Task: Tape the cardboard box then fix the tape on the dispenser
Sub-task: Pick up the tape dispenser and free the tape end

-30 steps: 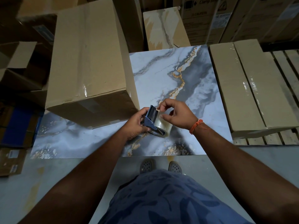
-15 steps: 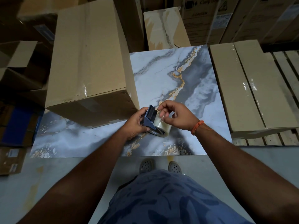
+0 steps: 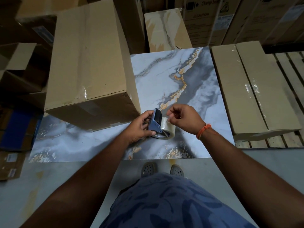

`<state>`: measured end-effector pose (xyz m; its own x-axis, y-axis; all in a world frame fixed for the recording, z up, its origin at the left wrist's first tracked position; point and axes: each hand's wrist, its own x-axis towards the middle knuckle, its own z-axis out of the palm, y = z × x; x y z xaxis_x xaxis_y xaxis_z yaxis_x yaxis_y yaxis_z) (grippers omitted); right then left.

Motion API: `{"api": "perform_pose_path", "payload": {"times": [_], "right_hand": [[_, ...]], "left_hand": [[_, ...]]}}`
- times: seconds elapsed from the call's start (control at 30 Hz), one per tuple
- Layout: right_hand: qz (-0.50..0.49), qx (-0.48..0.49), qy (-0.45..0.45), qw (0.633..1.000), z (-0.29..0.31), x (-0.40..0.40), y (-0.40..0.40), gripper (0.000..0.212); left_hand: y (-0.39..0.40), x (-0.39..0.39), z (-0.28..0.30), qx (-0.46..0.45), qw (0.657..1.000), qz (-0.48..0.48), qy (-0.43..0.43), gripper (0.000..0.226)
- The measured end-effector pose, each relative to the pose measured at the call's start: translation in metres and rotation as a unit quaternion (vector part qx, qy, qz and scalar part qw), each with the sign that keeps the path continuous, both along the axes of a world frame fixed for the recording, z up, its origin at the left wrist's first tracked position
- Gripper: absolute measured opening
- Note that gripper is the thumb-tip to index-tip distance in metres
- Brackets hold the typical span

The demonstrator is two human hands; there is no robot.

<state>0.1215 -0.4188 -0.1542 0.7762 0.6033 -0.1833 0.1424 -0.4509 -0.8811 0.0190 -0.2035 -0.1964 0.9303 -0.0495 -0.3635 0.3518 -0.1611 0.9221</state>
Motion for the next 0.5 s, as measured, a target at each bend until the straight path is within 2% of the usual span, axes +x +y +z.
{"api": "perform_pose_path", "payload": {"times": [0.07, 0.13, 0.2, 0.27, 0.37, 0.43, 0.5], "right_hand": [[-0.037, -0.038, 0.018, 0.998, -0.001, 0.000, -0.002, 0.026], [-0.080, -0.082, 0.080, 0.990, -0.003, 0.002, -0.004, 0.033], [-0.113, -0.101, 0.151, 0.977, -0.006, 0.003, -0.008, 0.023], [-0.143, -0.082, 0.209, 0.964, -0.007, 0.004, -0.011, 0.014], [-0.161, -0.060, 0.279, 0.945, -0.008, 0.003, -0.015, 0.019], [-0.157, -0.052, 0.303, 0.938, -0.007, 0.000, -0.015, 0.020], [-0.155, -0.032, 0.311, 0.937, -0.007, -0.003, -0.015, 0.022]], "left_hand": [[-0.001, -0.001, -0.003, 0.001, 1.000, -0.004, -0.010, 0.075], [-0.003, -0.001, -0.006, -0.001, 1.000, -0.005, -0.022, 0.073], [-0.006, -0.002, -0.008, -0.002, 1.000, -0.007, -0.027, 0.072], [-0.009, -0.003, -0.010, -0.004, 1.000, -0.010, -0.027, 0.072], [-0.014, -0.004, -0.015, 0.007, 1.000, -0.011, -0.015, 0.083], [-0.015, -0.004, -0.017, 0.045, 0.999, -0.016, -0.021, 0.090], [-0.014, -0.002, -0.018, 0.095, 0.994, -0.023, -0.051, 0.084]]}}
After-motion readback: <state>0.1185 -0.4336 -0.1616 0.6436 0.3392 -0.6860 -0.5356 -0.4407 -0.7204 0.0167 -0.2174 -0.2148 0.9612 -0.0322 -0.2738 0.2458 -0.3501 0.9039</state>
